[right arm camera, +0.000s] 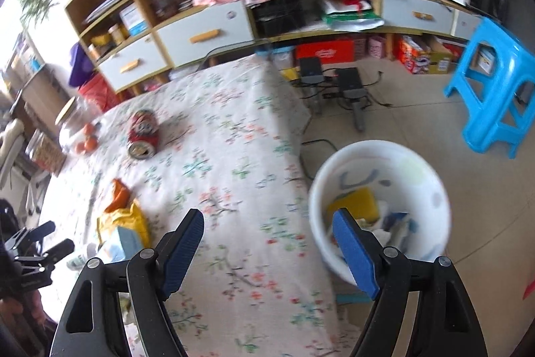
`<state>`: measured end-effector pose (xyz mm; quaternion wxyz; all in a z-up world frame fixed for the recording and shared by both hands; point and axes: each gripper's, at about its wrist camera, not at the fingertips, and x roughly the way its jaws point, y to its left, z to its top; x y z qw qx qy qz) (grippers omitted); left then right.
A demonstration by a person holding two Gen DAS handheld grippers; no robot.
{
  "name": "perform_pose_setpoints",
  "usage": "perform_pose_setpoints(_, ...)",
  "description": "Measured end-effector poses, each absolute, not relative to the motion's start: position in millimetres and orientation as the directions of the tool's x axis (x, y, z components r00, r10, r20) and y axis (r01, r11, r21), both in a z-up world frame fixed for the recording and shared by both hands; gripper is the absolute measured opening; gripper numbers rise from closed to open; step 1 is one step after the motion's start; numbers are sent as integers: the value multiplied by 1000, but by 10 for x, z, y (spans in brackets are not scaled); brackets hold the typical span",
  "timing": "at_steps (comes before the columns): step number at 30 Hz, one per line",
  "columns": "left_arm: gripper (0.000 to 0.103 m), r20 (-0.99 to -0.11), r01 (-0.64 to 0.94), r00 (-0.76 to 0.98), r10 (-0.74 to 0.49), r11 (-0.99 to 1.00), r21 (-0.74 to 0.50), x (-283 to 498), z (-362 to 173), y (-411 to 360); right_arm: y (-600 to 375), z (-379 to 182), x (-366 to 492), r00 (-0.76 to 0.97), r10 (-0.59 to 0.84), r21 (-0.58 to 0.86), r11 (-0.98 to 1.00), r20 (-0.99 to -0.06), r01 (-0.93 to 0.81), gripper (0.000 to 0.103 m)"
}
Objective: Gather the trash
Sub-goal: 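Move both open tools back over the table toward the bottle and carton, then grasp the white AD bottle with the left tool while the right grasps the milk carton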
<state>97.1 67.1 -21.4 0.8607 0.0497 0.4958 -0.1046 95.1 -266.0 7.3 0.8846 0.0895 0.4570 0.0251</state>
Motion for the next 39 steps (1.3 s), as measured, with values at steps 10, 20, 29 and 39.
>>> perform_pose_setpoints(10,96,-903,413,387,-187,911,-12,855,-442,910,-2323,-3,943,546,173,185,982,-820,-34,81)
perform_pose_setpoints(20,65,-925,431,327,-193,902,-35,948,-685,863,-2028,-33,837,501,248,234,968,-829,-91,81)
perform_pose_setpoints(29,41,-901,264,367,-231,955,-138,907,-585,1115,-1482,-156,808,384,366,325,930,-847,-169,81)
perform_pose_setpoints(39,42,-908,140,337,-249,967,-214,866,-665,1375,-998,-373,1031,326,406,363,913,-853,-187,81)
